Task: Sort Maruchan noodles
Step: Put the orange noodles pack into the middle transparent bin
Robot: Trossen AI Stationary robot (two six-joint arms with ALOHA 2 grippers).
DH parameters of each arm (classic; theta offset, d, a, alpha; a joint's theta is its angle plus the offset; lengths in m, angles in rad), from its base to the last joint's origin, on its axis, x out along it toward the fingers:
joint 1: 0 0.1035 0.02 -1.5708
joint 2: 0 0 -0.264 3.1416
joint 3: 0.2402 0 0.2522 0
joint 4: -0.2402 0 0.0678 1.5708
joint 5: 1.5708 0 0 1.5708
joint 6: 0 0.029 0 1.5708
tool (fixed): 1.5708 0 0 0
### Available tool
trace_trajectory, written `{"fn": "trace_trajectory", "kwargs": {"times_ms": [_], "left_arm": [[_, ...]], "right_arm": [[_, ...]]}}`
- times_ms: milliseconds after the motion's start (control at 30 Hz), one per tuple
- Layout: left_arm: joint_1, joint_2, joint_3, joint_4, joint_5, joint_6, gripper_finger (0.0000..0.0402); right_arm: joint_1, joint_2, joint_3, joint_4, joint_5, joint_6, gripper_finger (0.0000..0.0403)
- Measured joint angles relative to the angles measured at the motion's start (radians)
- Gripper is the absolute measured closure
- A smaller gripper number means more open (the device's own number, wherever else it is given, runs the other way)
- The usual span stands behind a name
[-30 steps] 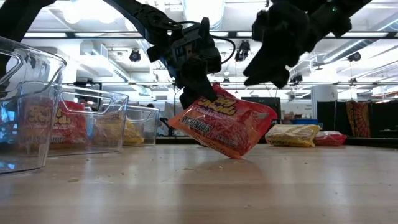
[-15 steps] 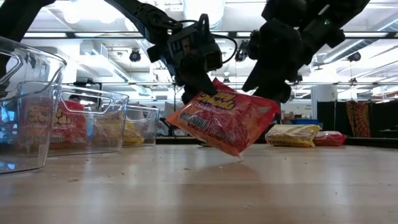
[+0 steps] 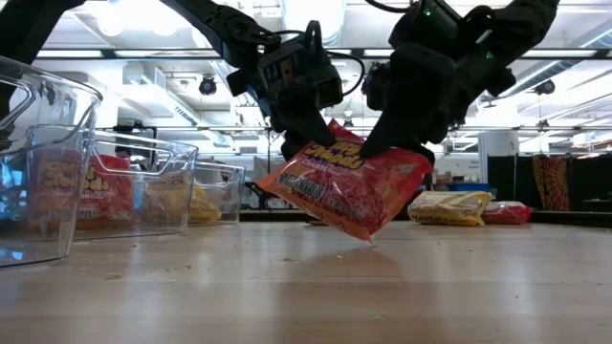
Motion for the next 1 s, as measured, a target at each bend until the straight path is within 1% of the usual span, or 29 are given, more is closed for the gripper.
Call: {"fn": "trace_trajectory", "kwargs": {"times_ms": [300, 433, 567, 800, 867, 1000], "left_arm": [[0.0, 0.0, 0.0, 0.014, -0.003, 0.0, 0.0315], [0.0, 0.0, 0.0, 0.015, -0.003, -0.005, 0.0315], [0.0, -0.001, 0.0, 0.016, 0.001, -0.03, 0.0312], [-0.001, -0.002, 0.0, 0.016, -0.037, -0.082, 0.0279], [0.003, -0.003, 0.0, 0.016, -0.038, -0.082, 0.0267], [0.004, -0.003, 0.0, 0.017, -0.045, -0.072, 0.0245]], "right_arm": [[0.001, 0.024, 0.0, 0.015, -0.004, -0.001, 0.0172], [0.001, 0.021, 0.0, 0.024, -0.015, -0.007, 0.0196], [0.001, 0.021, 0.0, 0.049, -0.049, -0.008, 0.0231], [-0.001, 0.021, 0.0, 0.045, -0.046, -0.015, 0.0295], [-0.001, 0.021, 0.0, 0.046, -0.047, -0.027, 0.0304], [-0.001, 0.021, 0.0, 0.034, -0.047, -0.063, 0.0306]]}}
